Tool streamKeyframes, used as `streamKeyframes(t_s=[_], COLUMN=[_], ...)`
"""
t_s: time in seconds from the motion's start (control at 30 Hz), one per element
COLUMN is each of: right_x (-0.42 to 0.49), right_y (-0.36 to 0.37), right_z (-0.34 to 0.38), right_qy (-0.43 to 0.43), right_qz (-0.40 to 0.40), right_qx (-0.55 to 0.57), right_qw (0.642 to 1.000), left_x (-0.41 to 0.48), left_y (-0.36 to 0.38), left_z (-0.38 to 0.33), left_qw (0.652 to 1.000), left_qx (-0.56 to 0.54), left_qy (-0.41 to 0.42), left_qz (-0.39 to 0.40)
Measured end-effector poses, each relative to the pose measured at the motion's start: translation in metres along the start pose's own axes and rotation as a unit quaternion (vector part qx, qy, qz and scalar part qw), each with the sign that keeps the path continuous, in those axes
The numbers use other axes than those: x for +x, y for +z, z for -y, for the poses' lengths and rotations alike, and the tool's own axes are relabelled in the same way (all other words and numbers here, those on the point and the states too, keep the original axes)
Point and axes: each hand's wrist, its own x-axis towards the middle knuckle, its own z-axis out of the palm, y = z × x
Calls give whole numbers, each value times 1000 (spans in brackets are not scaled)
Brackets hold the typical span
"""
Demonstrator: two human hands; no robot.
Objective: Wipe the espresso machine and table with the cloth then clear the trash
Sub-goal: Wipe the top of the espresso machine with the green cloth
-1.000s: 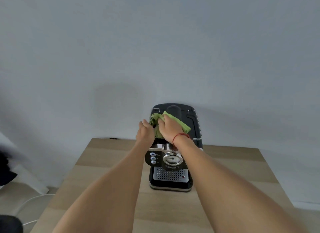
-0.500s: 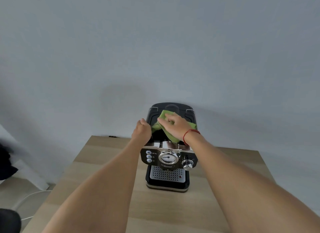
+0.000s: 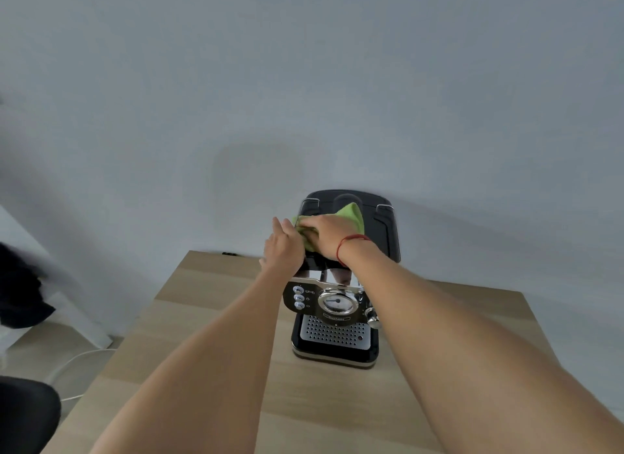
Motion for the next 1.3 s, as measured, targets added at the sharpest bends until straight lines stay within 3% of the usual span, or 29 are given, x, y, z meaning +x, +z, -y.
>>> streamKeyframes(t_s=[0.1,0.17,0.23,0.3,0.37,0.47,0.57,0.67,0.73,0.9,1.0,1.07,1.13,1.23,1.3], right_x=[6,6,1,-10,-22,-30,-25,-16,-6,6,2,-6,-17,-30,-28], right_y=[-7,-20,-37,-44,-39,-23,-16,-13,-7,-3,-19,-30,-34,-27,-15], right_z=[2,-1,-13,-31,-41,-34,-16,-3,2,-1,-9,-25,-41,-44,-34], right_qy=[40,122,167,146,109,56,14,-7,-2,70,146,179,159,96,55], right_qz=[1,-81,-141,-101,5,112,118,118,125,-24,-103,-173,-116,61,86], right_qx=[155,285,329,282,227,218,185,7,-49,37,233,271,252,144,70], right_qw=[987,947,919,943,968,968,976,993,991,997,956,930,948,983,992], left_x=[0,0,1,1,0,2,2,3,5,5,4,4,3,3,4], left_y=[0,0,-1,-1,-1,-1,-1,1,1,3,0,-1,-1,-1,0], left_z=[2,1,0,-1,-1,-1,-2,0,2,4,2,3,4,4,3], left_qw=[1000,1000,999,999,999,999,1000,1000,1000,1000,1000,999,999,1000,1000], left_qx=[17,23,24,30,27,25,19,11,7,19,20,15,9,1,3], left_qy=[-12,-13,-13,-21,-27,-28,-24,-22,-21,-18,-10,-14,-14,-11,-10], left_qz=[3,10,17,19,20,15,8,5,2,11,19,26,27,24,21])
